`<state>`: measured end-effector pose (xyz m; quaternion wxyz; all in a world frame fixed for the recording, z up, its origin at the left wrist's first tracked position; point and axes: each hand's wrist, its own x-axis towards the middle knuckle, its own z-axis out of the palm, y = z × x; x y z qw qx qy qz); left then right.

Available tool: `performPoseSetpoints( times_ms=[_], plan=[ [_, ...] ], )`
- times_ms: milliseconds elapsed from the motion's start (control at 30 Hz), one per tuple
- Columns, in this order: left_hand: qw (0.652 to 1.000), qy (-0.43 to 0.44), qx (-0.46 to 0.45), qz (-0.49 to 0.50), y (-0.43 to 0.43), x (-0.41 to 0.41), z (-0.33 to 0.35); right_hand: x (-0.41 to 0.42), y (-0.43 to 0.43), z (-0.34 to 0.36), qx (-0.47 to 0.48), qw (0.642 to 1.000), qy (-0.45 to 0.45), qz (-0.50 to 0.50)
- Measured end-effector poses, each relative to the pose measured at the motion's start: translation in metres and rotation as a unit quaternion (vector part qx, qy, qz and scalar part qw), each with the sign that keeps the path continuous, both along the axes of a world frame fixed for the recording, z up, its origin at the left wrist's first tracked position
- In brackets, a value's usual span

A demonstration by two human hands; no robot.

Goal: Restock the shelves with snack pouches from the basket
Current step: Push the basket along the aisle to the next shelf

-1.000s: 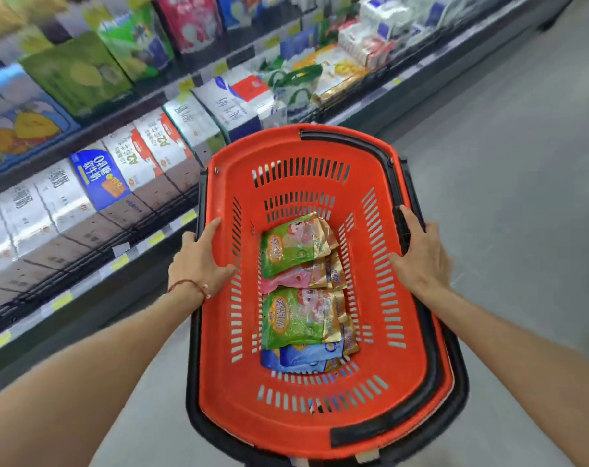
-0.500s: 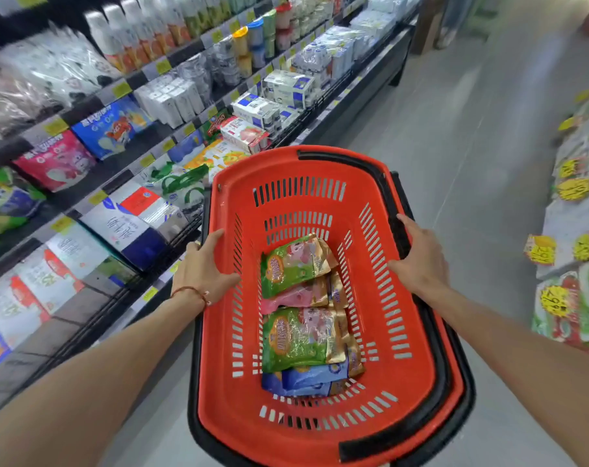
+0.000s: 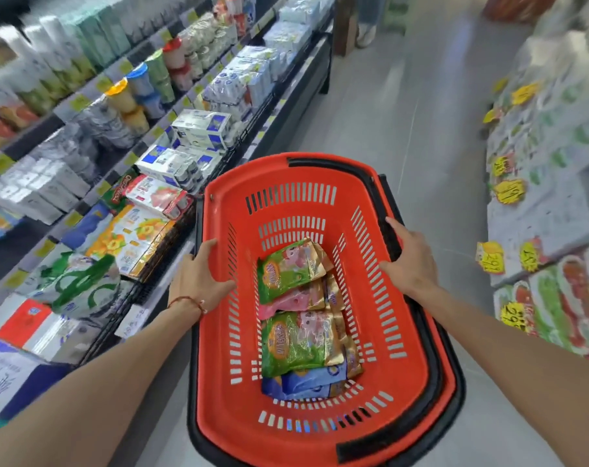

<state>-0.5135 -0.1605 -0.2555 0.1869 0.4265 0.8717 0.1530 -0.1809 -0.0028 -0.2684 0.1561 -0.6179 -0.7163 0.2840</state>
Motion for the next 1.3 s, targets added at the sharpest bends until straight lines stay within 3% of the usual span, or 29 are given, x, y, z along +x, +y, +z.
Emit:
performPoseSetpoints(
  times_ms=[533,1300],
  plan=[
    [0.999,0.044,0.015,-0.016,0.389,0.008,0.009,0.011,0.376,0.018,0.001,0.999,0.028,-0.024],
    [0.999,0.015,-0.004,-0.037,0.968,-0.015,0.002,-0.003,0.948,0.015,0.010,1.000,-0.002,-0.021]
  ],
)
